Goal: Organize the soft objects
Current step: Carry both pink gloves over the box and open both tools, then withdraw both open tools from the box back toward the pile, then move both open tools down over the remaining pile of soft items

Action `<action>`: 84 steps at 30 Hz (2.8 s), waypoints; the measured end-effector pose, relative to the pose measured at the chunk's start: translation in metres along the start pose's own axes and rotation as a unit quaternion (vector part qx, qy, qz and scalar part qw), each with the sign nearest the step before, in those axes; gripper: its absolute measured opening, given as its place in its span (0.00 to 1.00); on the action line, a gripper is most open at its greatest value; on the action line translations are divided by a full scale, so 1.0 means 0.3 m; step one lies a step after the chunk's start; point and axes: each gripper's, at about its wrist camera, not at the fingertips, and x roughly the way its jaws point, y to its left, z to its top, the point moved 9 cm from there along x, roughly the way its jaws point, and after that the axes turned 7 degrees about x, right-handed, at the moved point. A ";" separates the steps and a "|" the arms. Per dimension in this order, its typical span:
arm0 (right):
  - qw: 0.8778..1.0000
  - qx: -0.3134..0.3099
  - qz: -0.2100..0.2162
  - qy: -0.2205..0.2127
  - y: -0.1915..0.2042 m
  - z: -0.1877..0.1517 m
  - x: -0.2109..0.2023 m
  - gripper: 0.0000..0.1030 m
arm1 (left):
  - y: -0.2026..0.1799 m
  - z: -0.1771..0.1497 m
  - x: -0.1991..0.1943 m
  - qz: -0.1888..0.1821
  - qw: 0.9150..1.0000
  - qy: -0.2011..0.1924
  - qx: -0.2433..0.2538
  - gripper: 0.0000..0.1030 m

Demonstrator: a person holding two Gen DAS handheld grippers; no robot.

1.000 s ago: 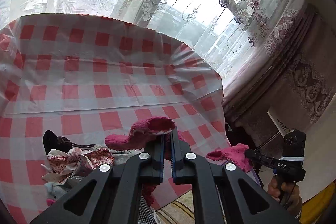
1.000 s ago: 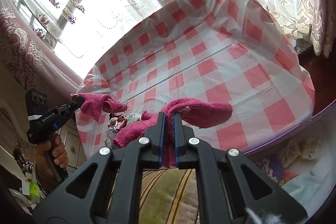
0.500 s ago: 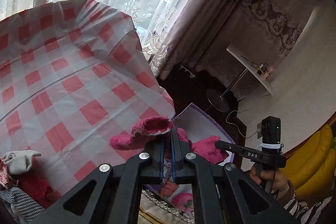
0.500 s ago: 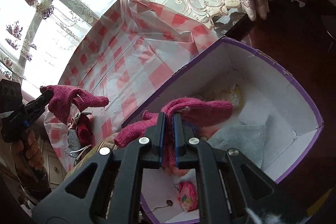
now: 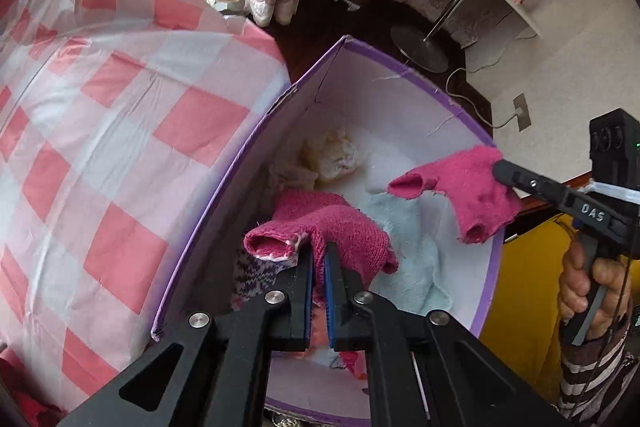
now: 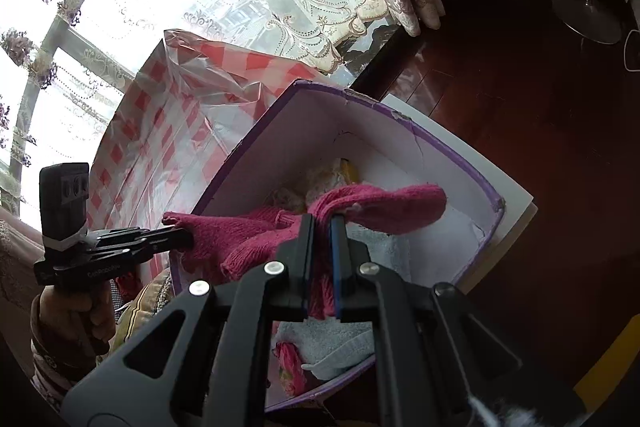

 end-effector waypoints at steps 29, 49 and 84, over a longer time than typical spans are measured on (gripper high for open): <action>0.984 -0.056 0.019 0.166 0.238 -0.407 0.239 0.12 | 0.151 -0.276 -0.411 0.077 0.988 -0.098 -0.088 0.55; 0.957 -0.226 -0.102 0.150 0.342 -0.424 0.241 0.70 | 0.440 -0.742 -0.911 0.110 0.909 -0.291 -0.279 0.56; 0.939 -0.316 -0.133 0.028 0.593 -0.227 0.128 0.80 | 0.774 -1.257 -0.967 0.132 0.818 -0.318 -0.462 0.58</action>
